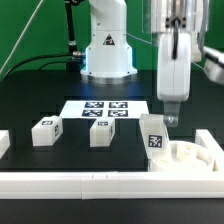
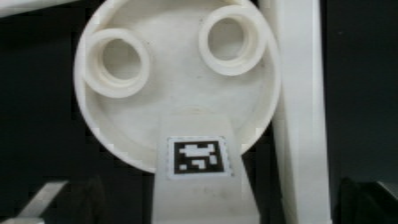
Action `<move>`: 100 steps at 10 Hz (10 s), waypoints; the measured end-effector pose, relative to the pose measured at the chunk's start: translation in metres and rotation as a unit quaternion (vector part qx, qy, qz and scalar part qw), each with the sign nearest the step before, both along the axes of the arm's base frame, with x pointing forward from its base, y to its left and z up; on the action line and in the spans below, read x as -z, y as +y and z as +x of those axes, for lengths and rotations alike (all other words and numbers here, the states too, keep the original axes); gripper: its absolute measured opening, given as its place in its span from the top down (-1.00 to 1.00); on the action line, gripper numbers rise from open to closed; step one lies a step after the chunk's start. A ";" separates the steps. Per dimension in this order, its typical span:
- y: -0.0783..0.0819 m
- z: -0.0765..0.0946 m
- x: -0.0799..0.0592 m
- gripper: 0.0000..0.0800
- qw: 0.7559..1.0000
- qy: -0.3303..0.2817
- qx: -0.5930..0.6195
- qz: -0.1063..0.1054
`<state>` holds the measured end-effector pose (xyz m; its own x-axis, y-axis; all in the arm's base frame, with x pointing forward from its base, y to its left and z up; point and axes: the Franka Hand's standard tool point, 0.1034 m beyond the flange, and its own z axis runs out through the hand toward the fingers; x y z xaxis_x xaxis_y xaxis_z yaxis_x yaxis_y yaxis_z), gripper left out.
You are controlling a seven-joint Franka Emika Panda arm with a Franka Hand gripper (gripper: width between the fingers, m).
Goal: Assemble stool
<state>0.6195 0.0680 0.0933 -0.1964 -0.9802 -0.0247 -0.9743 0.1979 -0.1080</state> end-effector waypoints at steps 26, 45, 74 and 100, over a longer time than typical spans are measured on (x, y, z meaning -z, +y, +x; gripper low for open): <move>-0.116 -0.072 0.010 -0.62 0.765 0.051 -0.631 0.114; -0.116 -0.113 0.072 -0.62 0.717 0.189 -0.577 0.341; -0.106 -0.111 -0.006 0.19 0.715 0.199 -0.571 0.351; 0.043 -0.008 -0.049 0.19 0.810 -0.144 -0.546 -0.158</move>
Offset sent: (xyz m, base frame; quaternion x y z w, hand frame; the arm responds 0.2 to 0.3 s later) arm 0.0000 0.0000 0.0000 0.0000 0.0000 0.0000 1.0000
